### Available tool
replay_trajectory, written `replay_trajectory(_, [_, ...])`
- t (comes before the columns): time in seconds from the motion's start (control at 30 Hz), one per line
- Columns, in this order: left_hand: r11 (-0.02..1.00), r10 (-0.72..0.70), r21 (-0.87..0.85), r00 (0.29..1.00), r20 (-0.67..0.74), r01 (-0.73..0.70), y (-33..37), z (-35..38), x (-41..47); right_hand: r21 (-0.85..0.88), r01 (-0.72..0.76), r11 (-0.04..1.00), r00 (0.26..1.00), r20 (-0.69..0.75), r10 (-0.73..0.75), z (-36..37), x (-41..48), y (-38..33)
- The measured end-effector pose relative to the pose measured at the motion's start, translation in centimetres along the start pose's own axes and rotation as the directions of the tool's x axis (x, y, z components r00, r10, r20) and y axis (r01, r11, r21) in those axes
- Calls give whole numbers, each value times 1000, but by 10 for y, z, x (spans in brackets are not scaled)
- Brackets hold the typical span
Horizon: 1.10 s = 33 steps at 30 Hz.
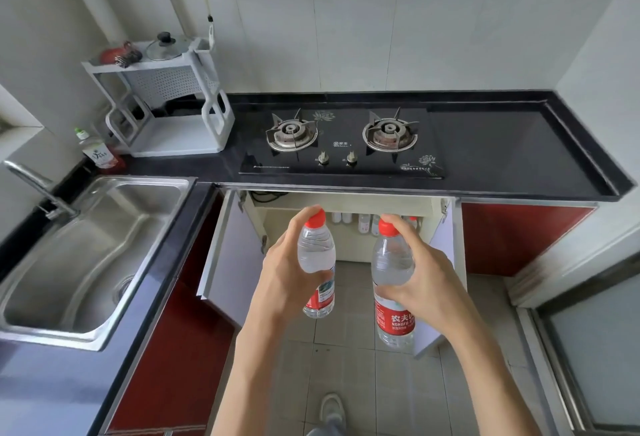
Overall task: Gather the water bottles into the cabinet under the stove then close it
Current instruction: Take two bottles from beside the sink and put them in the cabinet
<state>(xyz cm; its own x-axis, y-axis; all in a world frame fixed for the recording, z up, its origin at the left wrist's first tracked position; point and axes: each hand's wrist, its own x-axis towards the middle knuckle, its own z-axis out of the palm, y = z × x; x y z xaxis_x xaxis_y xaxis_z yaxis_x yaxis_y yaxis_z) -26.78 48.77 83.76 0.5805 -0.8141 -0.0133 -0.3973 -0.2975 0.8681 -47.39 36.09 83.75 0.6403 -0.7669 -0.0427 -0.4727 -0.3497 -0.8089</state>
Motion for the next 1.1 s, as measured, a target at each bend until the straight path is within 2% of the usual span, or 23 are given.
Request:
replay_trajectory(0.27, [1000, 4, -19, 999, 32, -4, -36, -3, 64, 22, -29, 999, 999, -40, 30, 29, 59, 14])
replay_trajectory(0.53, [998, -67, -6, 992, 103, 68, -72, 15, 119, 36, -142, 989, 990, 5, 142, 55, 108, 51])
replay_trajectory(0.73, [993, -120, 25, 987, 105, 118, -102, 35, 179, 48, -191, 980, 981, 44, 189, 67, 170, 91])
replay_trajectory(0.83, [986, -166, 36, 982, 89, 164, -115, 52, 212, 50, -205, 977, 979, 10, 205, 72, 205, 111])
replay_trajectory(1.0, [972, -237, 43, 964, 119, 233, -153, 82, 255, -49, -270, 962, 959, -99, 265, 92, 246, 150])
replay_trajectory(1.1, [970, -242, 61, 956, 168, 235, -183, 100, 274, -59, -303, 951, 952, -71, 299, 105, 263, 178])
